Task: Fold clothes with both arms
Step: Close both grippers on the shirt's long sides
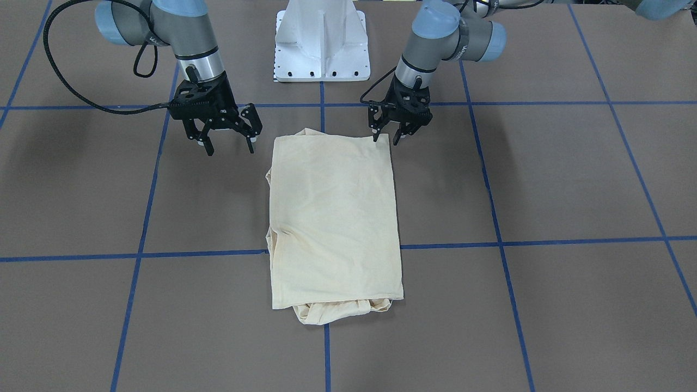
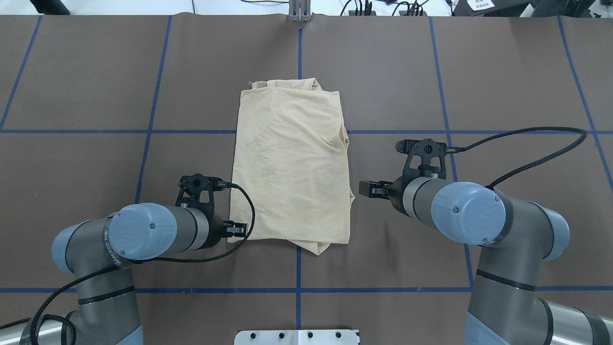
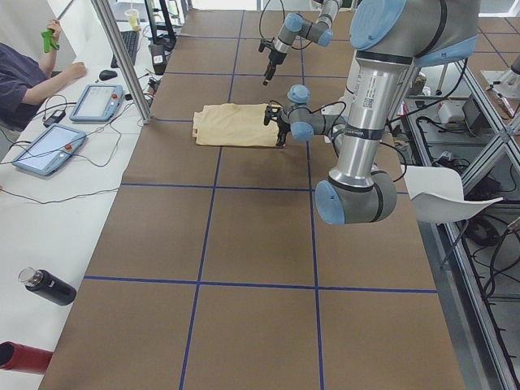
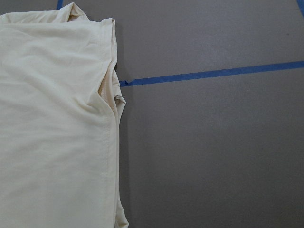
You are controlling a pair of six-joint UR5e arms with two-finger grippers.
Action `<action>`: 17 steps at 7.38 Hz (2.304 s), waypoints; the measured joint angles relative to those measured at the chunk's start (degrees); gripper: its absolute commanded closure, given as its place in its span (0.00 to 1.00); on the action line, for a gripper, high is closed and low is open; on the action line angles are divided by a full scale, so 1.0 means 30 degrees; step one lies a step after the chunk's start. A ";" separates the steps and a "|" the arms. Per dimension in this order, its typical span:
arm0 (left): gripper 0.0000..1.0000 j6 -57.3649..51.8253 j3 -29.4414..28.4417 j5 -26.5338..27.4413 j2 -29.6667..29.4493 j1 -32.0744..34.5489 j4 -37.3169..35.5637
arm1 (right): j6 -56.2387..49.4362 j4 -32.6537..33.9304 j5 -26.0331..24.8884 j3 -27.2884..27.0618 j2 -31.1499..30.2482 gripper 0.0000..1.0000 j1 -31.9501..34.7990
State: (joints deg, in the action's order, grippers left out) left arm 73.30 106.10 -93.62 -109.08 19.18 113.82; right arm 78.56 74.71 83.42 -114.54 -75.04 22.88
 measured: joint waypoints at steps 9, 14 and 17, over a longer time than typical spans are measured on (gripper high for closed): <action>1.00 0.0393 -0.0779 -0.0112 -0.0291 -0.0398 0.0227 | -0.0024 0.0000 -0.0048 0.0034 0.0077 0.00 -0.0093; 1.00 0.0682 -0.0399 -0.0093 -0.0310 -0.0564 0.0120 | 0.2207 0.0012 -0.0777 0.2056 0.1953 0.19 -0.0746; 1.00 0.0721 -0.0347 -0.0084 -0.0293 -0.0565 0.0117 | 0.4149 0.0002 -0.2975 0.4492 0.3628 0.33 -0.1730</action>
State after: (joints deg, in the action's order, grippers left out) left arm 75.46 105.06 -93.87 -109.96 17.49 114.17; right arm 91.00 74.71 74.49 -101.07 -64.16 17.69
